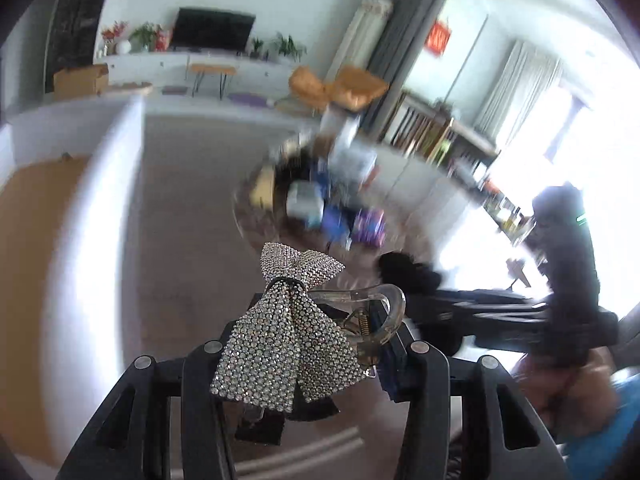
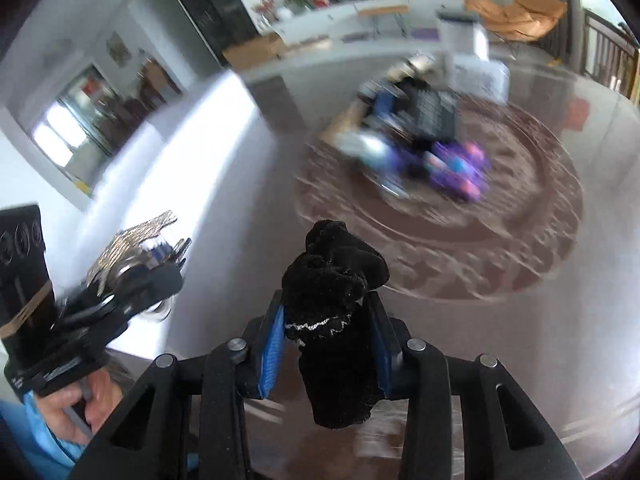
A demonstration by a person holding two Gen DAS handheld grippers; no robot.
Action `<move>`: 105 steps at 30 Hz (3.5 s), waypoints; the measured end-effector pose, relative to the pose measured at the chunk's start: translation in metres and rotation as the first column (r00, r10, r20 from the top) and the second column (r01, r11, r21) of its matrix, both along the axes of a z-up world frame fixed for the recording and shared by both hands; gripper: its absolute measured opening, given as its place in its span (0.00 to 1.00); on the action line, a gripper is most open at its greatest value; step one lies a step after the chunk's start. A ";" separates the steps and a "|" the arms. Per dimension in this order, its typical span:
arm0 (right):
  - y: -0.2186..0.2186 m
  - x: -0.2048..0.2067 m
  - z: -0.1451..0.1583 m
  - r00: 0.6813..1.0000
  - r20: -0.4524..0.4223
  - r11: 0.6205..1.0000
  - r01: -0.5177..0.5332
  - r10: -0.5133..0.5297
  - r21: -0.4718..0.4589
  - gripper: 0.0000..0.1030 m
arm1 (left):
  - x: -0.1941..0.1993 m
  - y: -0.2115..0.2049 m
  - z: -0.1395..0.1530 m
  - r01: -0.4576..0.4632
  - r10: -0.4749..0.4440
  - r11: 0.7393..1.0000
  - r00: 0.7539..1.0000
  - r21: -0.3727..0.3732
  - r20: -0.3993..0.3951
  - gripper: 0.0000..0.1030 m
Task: Organize objects
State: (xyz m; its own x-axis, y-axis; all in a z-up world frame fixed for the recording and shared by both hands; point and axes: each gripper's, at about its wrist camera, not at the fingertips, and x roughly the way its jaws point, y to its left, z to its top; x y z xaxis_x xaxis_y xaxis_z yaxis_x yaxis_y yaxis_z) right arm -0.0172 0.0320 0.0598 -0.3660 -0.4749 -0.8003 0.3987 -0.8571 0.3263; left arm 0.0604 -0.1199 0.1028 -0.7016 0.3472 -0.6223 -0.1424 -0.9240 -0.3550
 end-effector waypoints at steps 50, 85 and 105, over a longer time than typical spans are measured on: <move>0.086 0.001 -0.080 0.922 -0.247 0.902 0.357 -0.298 0.244 0.93 | -0.004 0.102 0.029 -0.005 -0.007 0.971 0.999 -0.237 -0.048 0.90; 0.080 -0.005 -0.093 0.941 -0.208 0.907 0.319 -0.268 0.275 1.00 | -0.098 0.098 -0.125 -0.055 0.127 0.921 0.978 -0.386 0.163 1.00; 0.079 -0.006 -0.093 0.941 -0.208 0.907 0.320 -0.269 0.275 1.00 | -0.098 0.096 -0.124 -0.054 0.125 0.923 0.979 -0.382 0.164 1.00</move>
State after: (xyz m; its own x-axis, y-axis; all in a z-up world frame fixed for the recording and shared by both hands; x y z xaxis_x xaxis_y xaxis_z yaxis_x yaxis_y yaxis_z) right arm -0.0232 0.1114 -0.0336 -0.5878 -0.0721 -0.8058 0.1382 -0.9903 -0.0122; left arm -0.0379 -0.0237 -0.0212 -0.5813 0.0057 -0.8137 -0.0190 -0.9998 0.0066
